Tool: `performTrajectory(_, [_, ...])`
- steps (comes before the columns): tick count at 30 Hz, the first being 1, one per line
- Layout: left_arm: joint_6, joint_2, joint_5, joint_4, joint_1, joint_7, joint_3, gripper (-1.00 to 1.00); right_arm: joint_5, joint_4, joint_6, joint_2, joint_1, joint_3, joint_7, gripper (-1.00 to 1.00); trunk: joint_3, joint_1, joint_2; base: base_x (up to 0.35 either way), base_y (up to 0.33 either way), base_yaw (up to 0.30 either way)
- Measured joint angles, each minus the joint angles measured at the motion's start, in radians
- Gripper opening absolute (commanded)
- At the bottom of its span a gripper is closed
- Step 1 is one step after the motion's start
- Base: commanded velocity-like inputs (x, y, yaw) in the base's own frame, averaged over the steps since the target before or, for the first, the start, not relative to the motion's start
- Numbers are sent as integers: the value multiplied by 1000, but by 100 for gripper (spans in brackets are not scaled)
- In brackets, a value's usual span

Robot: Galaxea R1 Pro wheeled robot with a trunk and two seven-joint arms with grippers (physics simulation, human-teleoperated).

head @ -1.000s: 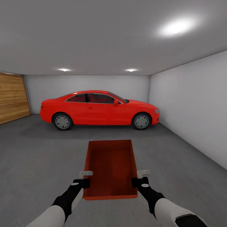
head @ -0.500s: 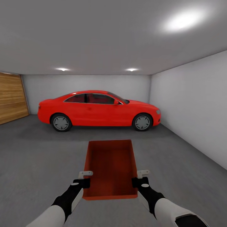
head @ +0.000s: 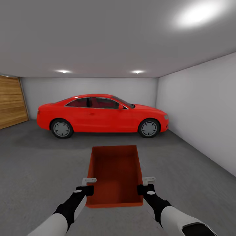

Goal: Move the two storage containers from the living room to the garage. In the garage, place one container on the floor and stack the other container on top of it (either order is fine).

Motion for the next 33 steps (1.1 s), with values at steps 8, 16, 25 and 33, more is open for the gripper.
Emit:
performTrajectory(8, [0, -1, 0, 0, 0, 1, 0, -100, -1, 0, 0, -1, 0, 0, 1, -100, 0, 0, 0, 323, 0, 0])
performTrajectory(16, [0, 0, -1, 0, 0, 0, 1, -100, 0, 0, 0, 0, 0, 0, 0, -100, 0, 0, 0, 323, 0, 0])
performTrajectory(25, [0, 0, -1, 0, 0, 0, 1, -100, 0, 0, 0, 0, 0, 0, 0, -100, 0, 0, 0, 323, 0, 0])
performTrajectory(33, [0, 0, -1, 0, 0, 0, 1, -100, 0, 0, 0, 0, 0, 0, 0, -100, 0, 0, 0, 323, 0, 0])
